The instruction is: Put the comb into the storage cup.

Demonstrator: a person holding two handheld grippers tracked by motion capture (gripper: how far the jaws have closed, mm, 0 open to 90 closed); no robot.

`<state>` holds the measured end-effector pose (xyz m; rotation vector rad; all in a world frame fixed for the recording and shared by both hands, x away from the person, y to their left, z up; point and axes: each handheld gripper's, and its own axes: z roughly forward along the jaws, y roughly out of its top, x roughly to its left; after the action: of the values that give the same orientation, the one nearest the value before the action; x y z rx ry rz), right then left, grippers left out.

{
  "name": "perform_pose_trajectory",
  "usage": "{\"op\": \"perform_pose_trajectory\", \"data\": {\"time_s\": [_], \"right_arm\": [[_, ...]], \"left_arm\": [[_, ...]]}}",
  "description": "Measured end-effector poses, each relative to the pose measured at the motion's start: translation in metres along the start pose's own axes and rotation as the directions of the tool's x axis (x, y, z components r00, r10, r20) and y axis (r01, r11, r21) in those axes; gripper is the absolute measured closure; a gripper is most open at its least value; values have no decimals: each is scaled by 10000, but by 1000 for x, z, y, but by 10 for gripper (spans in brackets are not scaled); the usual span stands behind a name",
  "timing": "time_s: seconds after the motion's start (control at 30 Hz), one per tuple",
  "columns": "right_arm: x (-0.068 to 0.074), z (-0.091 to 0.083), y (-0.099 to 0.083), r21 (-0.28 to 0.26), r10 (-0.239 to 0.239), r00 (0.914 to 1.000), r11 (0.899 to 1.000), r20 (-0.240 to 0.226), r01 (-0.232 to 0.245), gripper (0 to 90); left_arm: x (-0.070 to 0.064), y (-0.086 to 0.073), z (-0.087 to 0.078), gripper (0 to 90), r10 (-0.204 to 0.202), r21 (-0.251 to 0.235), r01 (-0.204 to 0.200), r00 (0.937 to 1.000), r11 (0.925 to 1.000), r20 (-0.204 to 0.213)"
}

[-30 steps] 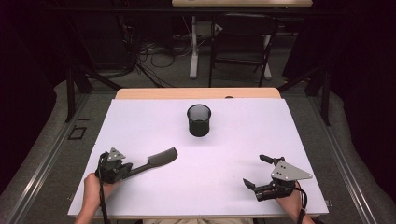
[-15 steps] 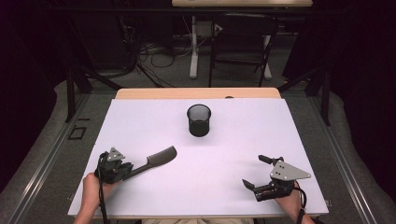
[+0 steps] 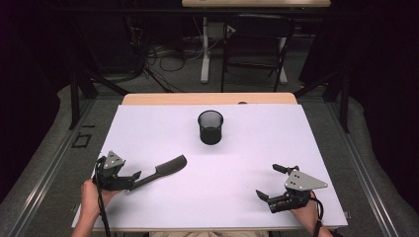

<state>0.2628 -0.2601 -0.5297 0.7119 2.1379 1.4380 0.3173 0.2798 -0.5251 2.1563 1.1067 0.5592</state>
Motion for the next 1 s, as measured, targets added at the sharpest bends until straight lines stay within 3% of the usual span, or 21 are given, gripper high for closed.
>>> {"op": "perform_pose_trajectory", "data": {"time_s": [0.37, 0.53, 0.67, 0.97, 1.0], "right_arm": [[-1, -2, 0, -33, -39, 10000, 10000, -34, 39, 1], [-1, -2, 0, -56, -22, 10000, 10000, -46, 22, 1], [-1, -2, 0, -62, -15, 10000, 10000, -72, 14, 1], [-2, 0, 0, -80, 21, 10000, 10000, -88, -22, 0], [-2, 0, 0, -66, 40, 10000, 10000, -87, -40, 0]], "left_arm": [[-3, 7, -6, 2, 435, -173, -434, 9990, 9989, 91], [-5, 11, -7, 0, 557, -134, -554, 9982, 9984, 229], [-11, 21, -11, 3, 1021, 19, -1021, 9946, 9948, 166], [-18, 33, -7, 1, 1455, 321, -1470, 9883, 9886, 448], [-20, 35, -4, 1, 1626, 475, -1650, 9854, 9852, 505]]}}
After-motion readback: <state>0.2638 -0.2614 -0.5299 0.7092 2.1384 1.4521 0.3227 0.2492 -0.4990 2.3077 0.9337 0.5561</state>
